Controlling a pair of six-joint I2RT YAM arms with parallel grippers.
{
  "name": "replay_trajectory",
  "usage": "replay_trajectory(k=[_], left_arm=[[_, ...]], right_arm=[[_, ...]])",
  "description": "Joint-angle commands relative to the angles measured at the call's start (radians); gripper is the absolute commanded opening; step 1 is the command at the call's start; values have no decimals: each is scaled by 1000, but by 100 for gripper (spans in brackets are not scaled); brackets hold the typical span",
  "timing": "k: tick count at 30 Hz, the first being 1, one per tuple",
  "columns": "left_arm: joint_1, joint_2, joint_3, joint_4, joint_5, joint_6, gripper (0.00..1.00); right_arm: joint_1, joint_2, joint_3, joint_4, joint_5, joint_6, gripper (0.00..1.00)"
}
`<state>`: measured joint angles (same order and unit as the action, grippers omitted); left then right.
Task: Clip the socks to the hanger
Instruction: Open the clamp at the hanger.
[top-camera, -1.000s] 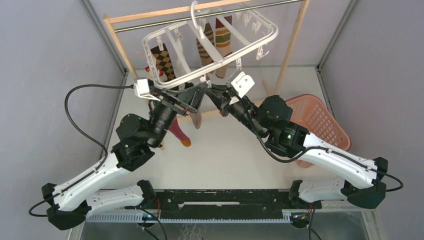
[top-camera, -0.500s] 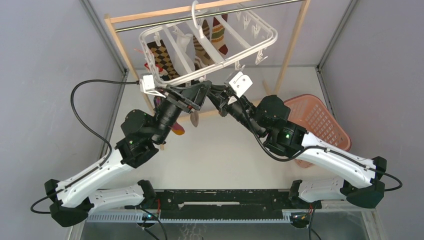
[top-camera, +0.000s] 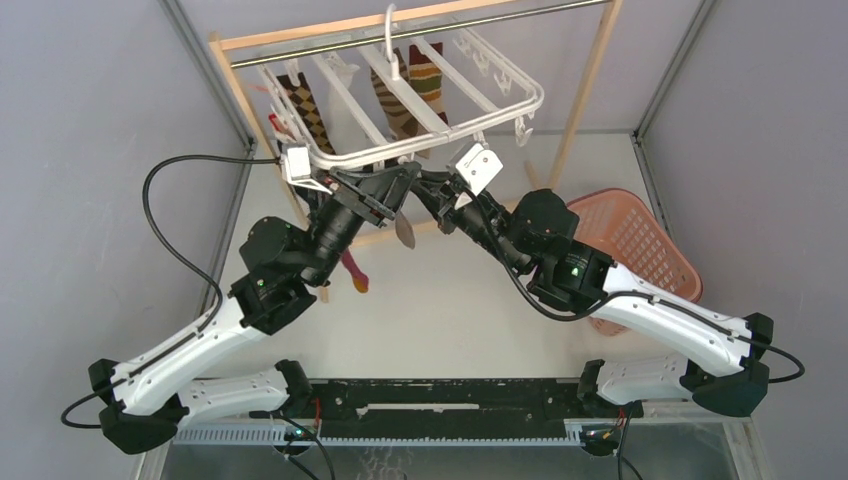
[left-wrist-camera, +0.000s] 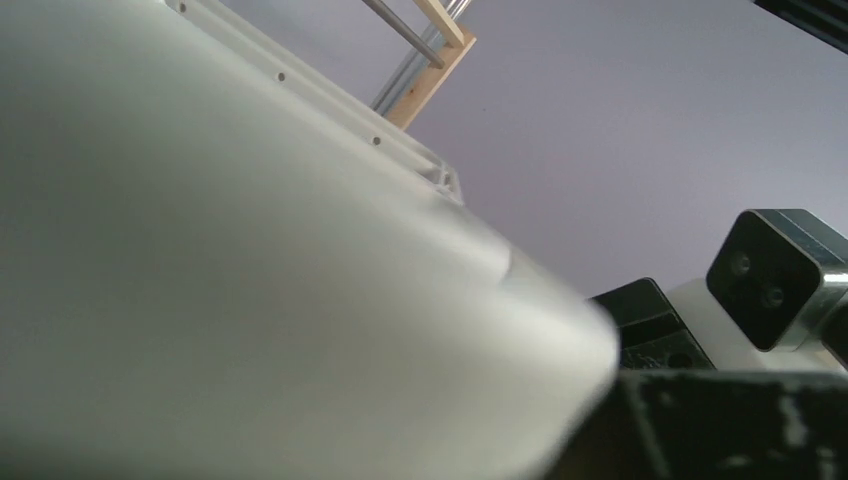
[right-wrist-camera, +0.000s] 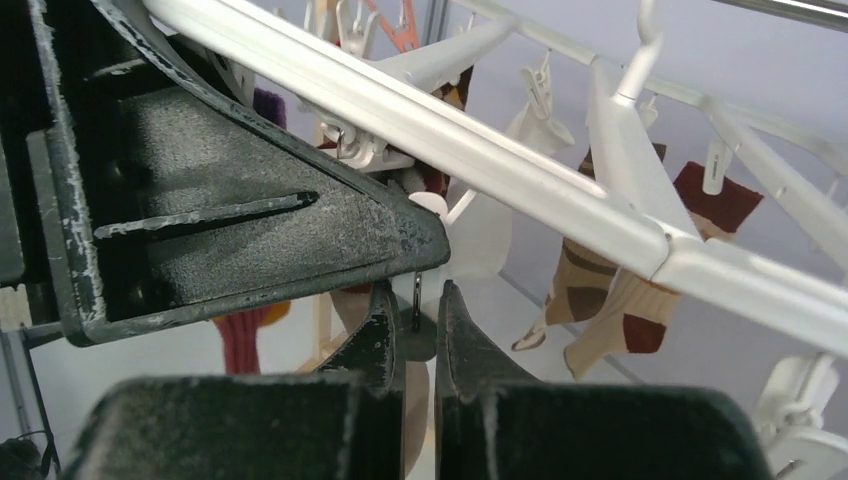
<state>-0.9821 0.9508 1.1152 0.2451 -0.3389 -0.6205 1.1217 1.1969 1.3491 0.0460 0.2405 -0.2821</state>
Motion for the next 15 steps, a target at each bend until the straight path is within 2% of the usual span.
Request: replay_trajectory(k=[1,8,14,15], left_arm=[[25,5,53,8,6,3,29],[31,-2,42,4,17,1,1],[33,-13,26,13,19,5,0],[33,-16,23,12,16,5,0]], right_arm=[[22,-16,1,-26,-90,19,0],[23,-10,1,-34,-91,13,0],[23,-12,-5,-26,-59,3,0],[23,-16,-12,-17,-49,3,3]])
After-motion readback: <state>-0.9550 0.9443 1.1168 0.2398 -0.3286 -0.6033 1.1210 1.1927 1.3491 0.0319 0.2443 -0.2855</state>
